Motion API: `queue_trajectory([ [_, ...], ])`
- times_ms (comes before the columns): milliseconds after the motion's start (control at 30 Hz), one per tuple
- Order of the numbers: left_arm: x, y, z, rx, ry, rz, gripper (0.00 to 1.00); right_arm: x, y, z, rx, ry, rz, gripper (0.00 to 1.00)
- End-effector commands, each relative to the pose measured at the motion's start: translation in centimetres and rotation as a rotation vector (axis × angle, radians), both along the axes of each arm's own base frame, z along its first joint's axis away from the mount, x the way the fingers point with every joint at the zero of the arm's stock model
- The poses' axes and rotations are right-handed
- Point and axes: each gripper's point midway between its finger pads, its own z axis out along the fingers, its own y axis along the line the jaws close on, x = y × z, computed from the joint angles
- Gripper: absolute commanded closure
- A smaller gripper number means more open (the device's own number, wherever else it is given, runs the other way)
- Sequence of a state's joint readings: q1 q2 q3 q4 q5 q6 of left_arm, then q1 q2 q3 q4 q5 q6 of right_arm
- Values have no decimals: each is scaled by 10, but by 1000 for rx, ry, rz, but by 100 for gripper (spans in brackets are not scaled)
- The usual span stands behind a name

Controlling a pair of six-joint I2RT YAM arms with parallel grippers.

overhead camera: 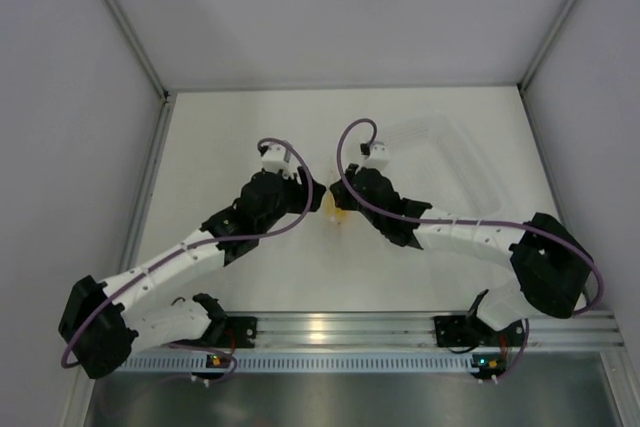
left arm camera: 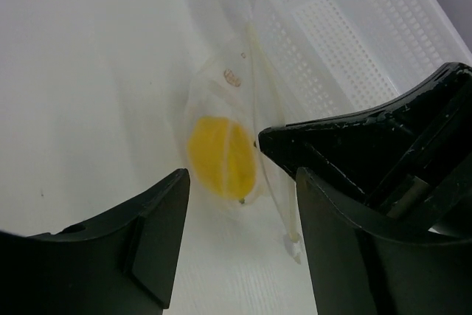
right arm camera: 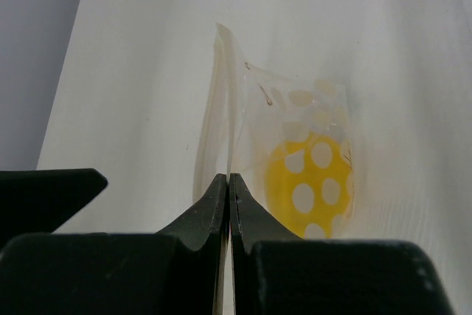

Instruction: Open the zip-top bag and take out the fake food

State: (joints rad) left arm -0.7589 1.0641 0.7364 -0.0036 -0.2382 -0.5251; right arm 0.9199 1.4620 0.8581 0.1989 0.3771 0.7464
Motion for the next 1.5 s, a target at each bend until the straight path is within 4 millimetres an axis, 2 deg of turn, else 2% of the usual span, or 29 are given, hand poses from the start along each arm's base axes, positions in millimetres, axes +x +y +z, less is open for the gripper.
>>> queue_trajectory([
  [0,3,-22,11,-141,-5,-37,35,6,13,28,89,-61,-37,100],
  [100,9,-25,1,-120,18,-26,39,5,12,29,92,-63,-38,100],
  [333,13,-32,-28,-95,71,-27,41,0,17,28,111,-65,5,100],
  [433,16,-32,-40,-64,87,-13,54,-2,19,28,117,-61,17,100],
  [467,17,-31,-44,-58,92,-8,62,-2,19,28,116,-61,19,100],
  [500,18,-31,-45,-54,94,-5,81,-2,19,28,116,-64,17,100],
  [667,21,-29,-54,-34,97,13,83,-1,17,26,106,-60,14,100],
  [700,22,-29,-54,-33,96,12,85,-1,18,25,101,-60,15,100],
  [767,24,-28,-57,-14,94,21,100,-1,16,25,87,-61,17,100],
  [833,26,-24,-59,10,83,33,100,1,12,20,61,-61,12,100],
  [933,30,-7,-56,53,58,105,100,8,-5,8,-21,-52,-1,100],
  [967,27,2,-60,92,72,125,100,13,-12,4,-52,-51,-12,100],
  [1000,28,8,-60,114,72,146,100,13,-21,-5,-118,-43,-9,100],
  [1033,31,19,-49,137,45,190,100,15,-25,-7,-145,-42,-10,100],
  [1067,26,29,-54,190,68,207,100,18,-31,-9,-186,-49,-14,100],
  [1100,26,36,-49,220,60,225,100,19,-38,-18,-232,-33,-28,100],
  [1133,29,42,-35,225,34,257,100,20,-41,-23,-253,-27,-34,100],
  [1200,26,53,-25,265,24,275,100,18,-45,-36,-273,-5,-32,100],
  [1267,25,54,-8,249,-3,270,100,20,-48,-43,-269,14,-41,100],
  [1333,22,53,-4,250,-2,247,100,19,-49,-50,-274,24,-42,100],
  [1400,19,44,3,222,-2,201,100,19,-47,-51,-263,28,-37,100],
  [1467,15,33,1,202,14,153,100,19,-46,-52,-258,29,-36,100],
])
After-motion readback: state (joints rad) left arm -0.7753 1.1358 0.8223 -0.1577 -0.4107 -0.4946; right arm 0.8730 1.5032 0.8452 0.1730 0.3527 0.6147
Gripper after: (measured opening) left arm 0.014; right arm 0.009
